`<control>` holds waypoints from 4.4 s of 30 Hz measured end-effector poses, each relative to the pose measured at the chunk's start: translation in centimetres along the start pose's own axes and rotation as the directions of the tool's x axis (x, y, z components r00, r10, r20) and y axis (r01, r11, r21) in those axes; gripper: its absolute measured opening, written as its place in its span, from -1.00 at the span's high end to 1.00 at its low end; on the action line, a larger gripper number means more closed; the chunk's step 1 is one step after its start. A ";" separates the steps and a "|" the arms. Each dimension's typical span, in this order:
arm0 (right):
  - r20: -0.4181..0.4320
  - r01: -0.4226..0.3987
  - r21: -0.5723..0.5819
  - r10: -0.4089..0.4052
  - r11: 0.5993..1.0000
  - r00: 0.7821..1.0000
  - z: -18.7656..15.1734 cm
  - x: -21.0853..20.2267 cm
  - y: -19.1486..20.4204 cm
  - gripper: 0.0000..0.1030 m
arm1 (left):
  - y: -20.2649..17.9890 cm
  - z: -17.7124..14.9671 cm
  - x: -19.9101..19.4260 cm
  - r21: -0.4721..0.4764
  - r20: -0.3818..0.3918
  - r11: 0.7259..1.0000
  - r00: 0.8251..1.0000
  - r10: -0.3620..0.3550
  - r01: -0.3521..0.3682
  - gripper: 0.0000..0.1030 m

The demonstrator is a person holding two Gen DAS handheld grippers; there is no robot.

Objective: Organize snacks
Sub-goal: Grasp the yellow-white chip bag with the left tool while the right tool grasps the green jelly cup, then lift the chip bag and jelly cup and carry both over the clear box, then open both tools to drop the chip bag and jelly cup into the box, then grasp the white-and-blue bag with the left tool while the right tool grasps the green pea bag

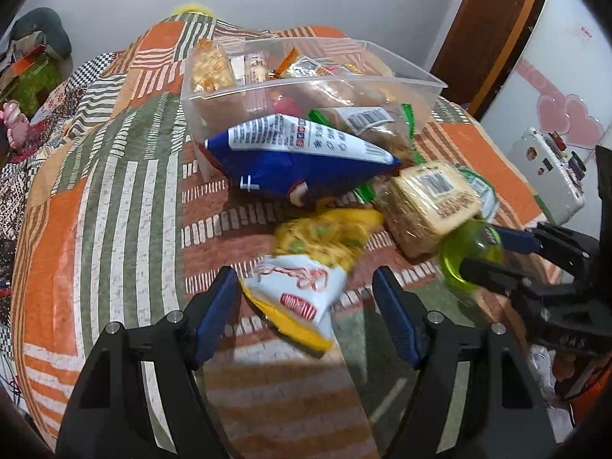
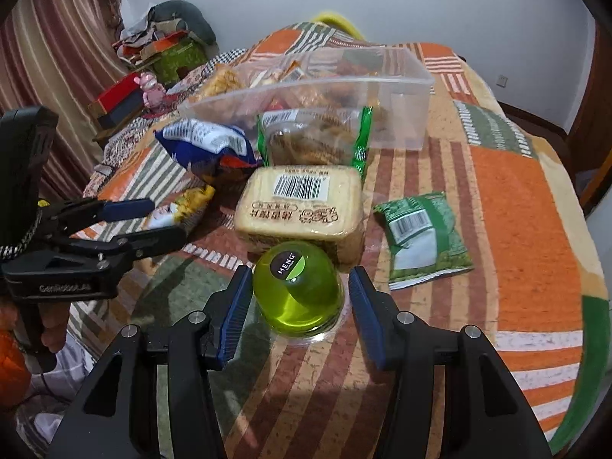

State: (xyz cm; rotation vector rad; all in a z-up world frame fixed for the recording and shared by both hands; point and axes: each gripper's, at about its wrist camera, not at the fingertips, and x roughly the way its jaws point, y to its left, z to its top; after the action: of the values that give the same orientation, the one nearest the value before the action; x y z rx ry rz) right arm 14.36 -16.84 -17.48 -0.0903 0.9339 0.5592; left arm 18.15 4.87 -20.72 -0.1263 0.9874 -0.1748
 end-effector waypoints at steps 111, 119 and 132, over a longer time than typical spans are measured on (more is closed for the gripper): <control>0.149 0.132 -0.004 -0.130 0.991 0.980 5.9 -3.5 -6.0 -0.27 | 1.2 5.9 -2.7 0.002 0.130 0.999 0.991 0.038 -0.038 -0.75; 0.103 0.134 0.053 -0.138 0.990 0.985 3.0 -3.1 -7.3 -0.57 | 0.8 5.0 -0.7 -0.003 0.080 1.000 0.996 0.027 -0.026 -0.79; 0.009 0.075 0.063 -0.076 0.995 0.997 1.8 0.5 -6.9 -0.12 | 1.2 4.4 3.5 -0.064 0.012 0.998 1.000 0.016 -0.015 -0.97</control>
State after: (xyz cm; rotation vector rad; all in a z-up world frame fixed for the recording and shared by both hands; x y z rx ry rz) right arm 19.28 -22.04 -17.92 -0.0661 0.9324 0.4601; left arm 23.82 5.48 -21.45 -0.1780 0.9819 -0.1280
